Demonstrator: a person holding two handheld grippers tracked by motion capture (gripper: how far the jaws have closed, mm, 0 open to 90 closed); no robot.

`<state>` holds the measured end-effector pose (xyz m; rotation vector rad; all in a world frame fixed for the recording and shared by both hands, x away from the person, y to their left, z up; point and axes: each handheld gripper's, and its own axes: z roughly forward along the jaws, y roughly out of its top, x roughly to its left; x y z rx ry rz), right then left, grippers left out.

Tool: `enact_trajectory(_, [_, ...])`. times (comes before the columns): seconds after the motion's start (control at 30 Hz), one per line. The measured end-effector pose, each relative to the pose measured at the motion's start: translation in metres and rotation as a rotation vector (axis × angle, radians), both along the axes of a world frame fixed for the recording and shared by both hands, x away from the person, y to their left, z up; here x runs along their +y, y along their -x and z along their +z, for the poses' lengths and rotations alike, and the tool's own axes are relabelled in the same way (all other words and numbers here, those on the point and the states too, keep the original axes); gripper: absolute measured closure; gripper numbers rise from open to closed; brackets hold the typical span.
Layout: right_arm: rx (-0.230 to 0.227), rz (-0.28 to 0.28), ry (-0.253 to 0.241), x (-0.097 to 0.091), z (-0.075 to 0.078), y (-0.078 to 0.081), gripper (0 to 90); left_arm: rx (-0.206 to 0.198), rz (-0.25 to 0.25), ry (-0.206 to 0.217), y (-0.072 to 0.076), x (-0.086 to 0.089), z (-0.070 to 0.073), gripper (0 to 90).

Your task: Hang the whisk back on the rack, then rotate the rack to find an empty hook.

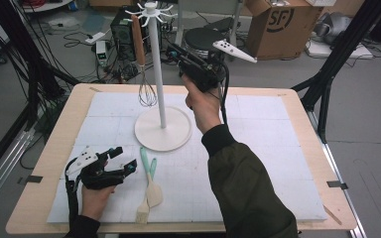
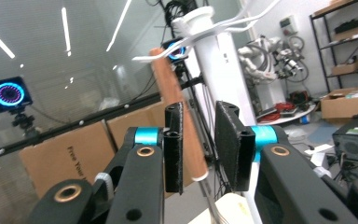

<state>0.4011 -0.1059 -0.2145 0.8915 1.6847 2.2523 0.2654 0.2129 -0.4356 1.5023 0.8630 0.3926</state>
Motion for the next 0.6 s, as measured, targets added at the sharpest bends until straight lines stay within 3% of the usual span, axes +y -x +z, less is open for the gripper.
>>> enact_trajectory(0.17, [0.001,-0.009,-0.021,-0.003,-0.001,-0.005,89.6,0.0,0.003,0.001,-0.001,0.001,0.0,19.3])
enact_trajectory(0.4, [0.008,-0.026,-0.068,-0.006,-0.002,-0.014,90.0,0.001,0.012,0.008,-0.001,0.003,-0.001,19.3])
enact_trajectory(0.6, [-0.011,-0.036,-0.077,-0.004,0.01,-0.019,90.0,0.003,0.005,0.01,-0.001,0.003,-0.001,19.3])
